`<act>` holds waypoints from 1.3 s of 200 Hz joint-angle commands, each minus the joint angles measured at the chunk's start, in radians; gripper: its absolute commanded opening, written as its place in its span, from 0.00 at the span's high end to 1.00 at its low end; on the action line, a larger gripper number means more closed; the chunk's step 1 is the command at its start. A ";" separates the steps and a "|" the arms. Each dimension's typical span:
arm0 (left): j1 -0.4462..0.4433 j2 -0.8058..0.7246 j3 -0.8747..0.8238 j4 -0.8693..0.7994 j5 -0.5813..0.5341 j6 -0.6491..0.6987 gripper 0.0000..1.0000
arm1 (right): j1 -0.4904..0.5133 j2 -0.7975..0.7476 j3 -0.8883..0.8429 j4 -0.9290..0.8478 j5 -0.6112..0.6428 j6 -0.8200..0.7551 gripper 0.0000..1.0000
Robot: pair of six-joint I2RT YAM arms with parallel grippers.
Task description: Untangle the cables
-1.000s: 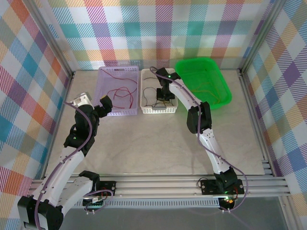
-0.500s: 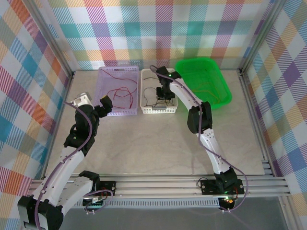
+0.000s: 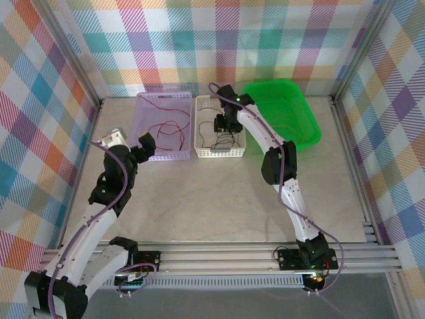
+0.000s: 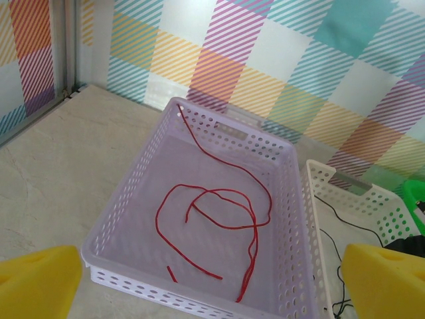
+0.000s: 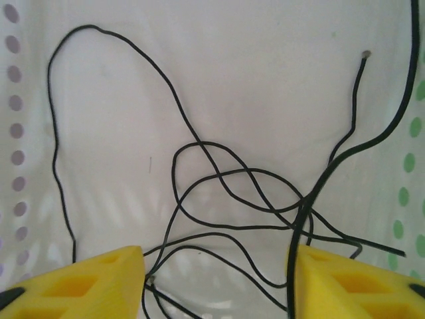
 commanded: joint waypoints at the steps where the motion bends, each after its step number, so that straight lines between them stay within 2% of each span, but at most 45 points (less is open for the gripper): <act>1: -0.008 0.000 0.020 0.017 -0.003 0.007 0.00 | 0.010 -0.059 0.028 -0.007 0.005 -0.012 0.35; 18: -0.008 -0.001 0.021 0.016 -0.002 0.008 0.00 | 0.017 -0.073 0.027 0.001 0.021 -0.024 0.27; 30: -0.008 -0.003 0.020 0.016 -0.004 0.007 0.00 | 0.020 -0.081 0.028 0.005 0.026 -0.029 0.13; 67: -0.008 -0.004 0.019 0.016 -0.005 0.007 0.00 | 0.021 -0.093 0.028 0.000 0.031 -0.034 0.04; 71: -0.008 -0.004 0.019 0.015 -0.005 0.008 0.00 | 0.022 -0.093 0.028 -0.004 0.030 -0.036 0.00; 145: -0.008 -0.002 0.019 0.015 -0.003 0.007 0.00 | 0.061 -0.148 0.034 -0.050 0.161 -0.111 0.00; 177: -0.008 -0.003 0.021 0.015 -0.004 0.007 0.00 | 0.069 -0.183 0.045 -0.059 0.154 -0.124 0.00; 240: -0.010 0.002 0.021 0.010 -0.009 0.010 0.00 | 0.139 -0.386 0.029 0.020 0.166 -0.237 0.00; 260: -0.013 0.005 0.019 0.009 -0.019 0.013 0.00 | 0.155 -0.467 -0.018 0.054 0.128 -0.264 0.00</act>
